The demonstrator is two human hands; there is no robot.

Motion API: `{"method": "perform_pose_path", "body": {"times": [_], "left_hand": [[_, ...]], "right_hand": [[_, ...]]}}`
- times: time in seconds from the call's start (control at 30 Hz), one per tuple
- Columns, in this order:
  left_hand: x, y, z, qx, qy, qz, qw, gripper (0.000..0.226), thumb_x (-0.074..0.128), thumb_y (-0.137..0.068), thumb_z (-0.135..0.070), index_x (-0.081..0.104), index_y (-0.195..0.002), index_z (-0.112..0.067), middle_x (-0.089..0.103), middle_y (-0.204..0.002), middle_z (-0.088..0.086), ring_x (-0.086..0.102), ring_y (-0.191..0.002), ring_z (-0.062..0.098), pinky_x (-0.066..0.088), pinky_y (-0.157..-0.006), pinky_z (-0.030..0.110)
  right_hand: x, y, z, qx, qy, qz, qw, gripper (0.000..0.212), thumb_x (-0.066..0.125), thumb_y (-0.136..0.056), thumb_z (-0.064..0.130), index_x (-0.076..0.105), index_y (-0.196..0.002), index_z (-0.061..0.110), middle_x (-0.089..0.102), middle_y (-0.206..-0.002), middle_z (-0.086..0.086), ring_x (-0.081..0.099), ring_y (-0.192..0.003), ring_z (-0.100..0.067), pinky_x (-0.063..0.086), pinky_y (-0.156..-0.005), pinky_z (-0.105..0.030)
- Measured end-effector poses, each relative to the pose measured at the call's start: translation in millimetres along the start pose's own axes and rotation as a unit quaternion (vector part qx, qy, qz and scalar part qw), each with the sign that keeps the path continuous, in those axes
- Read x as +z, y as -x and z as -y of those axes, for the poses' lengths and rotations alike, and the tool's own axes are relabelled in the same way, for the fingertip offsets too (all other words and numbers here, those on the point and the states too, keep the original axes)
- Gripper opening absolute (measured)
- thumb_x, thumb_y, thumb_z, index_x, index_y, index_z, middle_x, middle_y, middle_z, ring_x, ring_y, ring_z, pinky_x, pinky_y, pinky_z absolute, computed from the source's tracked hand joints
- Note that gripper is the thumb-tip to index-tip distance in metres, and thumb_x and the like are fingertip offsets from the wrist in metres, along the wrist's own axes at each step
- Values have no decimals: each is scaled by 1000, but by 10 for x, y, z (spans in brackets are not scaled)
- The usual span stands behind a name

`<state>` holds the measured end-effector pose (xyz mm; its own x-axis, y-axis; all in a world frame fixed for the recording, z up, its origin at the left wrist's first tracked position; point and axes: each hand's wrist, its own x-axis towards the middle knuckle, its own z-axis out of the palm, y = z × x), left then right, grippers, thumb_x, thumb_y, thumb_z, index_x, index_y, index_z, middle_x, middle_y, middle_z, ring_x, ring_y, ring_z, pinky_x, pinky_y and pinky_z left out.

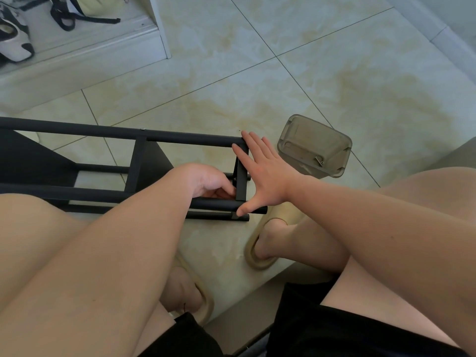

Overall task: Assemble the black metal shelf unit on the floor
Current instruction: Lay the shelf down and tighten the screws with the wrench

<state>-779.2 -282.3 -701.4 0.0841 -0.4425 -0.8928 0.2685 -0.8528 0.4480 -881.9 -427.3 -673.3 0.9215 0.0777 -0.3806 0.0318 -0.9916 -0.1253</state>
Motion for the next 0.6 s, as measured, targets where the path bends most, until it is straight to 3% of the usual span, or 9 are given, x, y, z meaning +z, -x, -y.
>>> {"method": "perform_pose_path", "body": {"times": [0.23, 0.37, 0.5, 0.6], "left_hand": [[20, -13, -3, 13, -55, -35, 998, 5, 69, -87, -14, 72, -86, -11, 74, -73, 1, 67, -70, 15, 51, -72, 26], [8, -17, -5, 14, -39, -19, 999, 11, 63, -90, -8, 73, -94, -9, 73, -84, 6, 66, -84, 22, 50, -93, 34], [4, -8, 10, 7, -24, 7, 1000, 21, 54, -93, -3, 73, -87, -10, 72, -85, 7, 65, -84, 22, 49, -86, 31], [19, -9, 16, 11, -34, 4, 999, 20, 55, -94, -5, 73, -88, -12, 71, -89, 6, 63, -88, 20, 46, -94, 32]], "right_hand": [[-19, 6, 7, 0, -3, 3, 1000, 153, 58, -55, 96, -10, -161, 10, -26, -163, -21, -25, -152, -34, -18, -122, -44], [-18, -1, 8, 2, -3, 4, 1000, 152, 59, -56, 96, -10, -161, 10, -26, -163, -21, -25, -152, -34, -18, -122, -44], [-5, 6, 12, 3, 1, 0, 1000, 152, 57, -55, 97, -10, -161, 10, -25, -163, -21, -25, -152, -34, -19, -120, -43], [6, 10, 16, 2, 4, -3, 1000, 152, 56, -55, 98, -10, -161, 10, -25, -163, -22, -25, -152, -34, -20, -120, -43]]}}
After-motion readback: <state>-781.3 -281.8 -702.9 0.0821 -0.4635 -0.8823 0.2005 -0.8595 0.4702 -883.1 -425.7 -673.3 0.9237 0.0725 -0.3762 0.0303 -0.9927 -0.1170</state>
